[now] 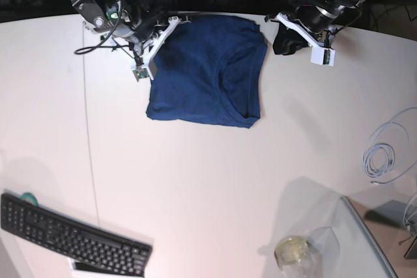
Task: Layout the t-shirt on the table in an organized manner, then fold the t-shirt properly
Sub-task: 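Release the collar edge and move the left gripper onto the shirt's side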
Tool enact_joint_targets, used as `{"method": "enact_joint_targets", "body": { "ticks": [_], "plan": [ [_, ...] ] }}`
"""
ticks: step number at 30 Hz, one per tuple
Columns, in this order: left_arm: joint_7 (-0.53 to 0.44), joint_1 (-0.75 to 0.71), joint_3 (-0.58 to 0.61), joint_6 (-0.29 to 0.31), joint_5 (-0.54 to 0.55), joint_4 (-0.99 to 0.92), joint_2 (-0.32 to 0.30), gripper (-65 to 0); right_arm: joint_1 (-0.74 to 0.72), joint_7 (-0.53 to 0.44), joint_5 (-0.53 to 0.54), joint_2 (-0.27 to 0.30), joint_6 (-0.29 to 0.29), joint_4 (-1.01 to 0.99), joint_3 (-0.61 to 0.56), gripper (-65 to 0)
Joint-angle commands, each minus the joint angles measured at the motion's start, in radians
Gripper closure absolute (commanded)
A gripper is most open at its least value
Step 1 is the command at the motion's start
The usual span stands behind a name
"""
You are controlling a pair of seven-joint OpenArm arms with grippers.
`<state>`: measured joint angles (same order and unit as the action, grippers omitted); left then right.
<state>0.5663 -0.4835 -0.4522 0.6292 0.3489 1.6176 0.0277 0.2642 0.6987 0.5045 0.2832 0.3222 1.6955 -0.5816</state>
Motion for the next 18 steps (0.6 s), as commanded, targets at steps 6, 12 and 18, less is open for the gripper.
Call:
{"method": "enact_joint_targets", "body": {
  "ticks": [6, 12, 18],
  "plan": [
    [-0.016, -0.031, -0.003, 0.008, 0.019, 0.017, -0.001, -10.2, -0.01, -0.014, 0.001, 0.004, -0.002, 0.042, 0.002, -2.1],
    [-0.016, -0.06, -0.003, 0.008, 0.022, 0.019, -0.018, -26.8, -0.023, -0.012, 0.001, 0.004, -0.002, 0.07, 0.002, -2.3],
    [-0.016, -0.108, -0.003, 0.008, 0.029, 0.072, -0.045, -42.1, -0.019, 0.045, 0.001, 0.003, -0.001, 0.153, 0.03, -2.3]
  ]
}}
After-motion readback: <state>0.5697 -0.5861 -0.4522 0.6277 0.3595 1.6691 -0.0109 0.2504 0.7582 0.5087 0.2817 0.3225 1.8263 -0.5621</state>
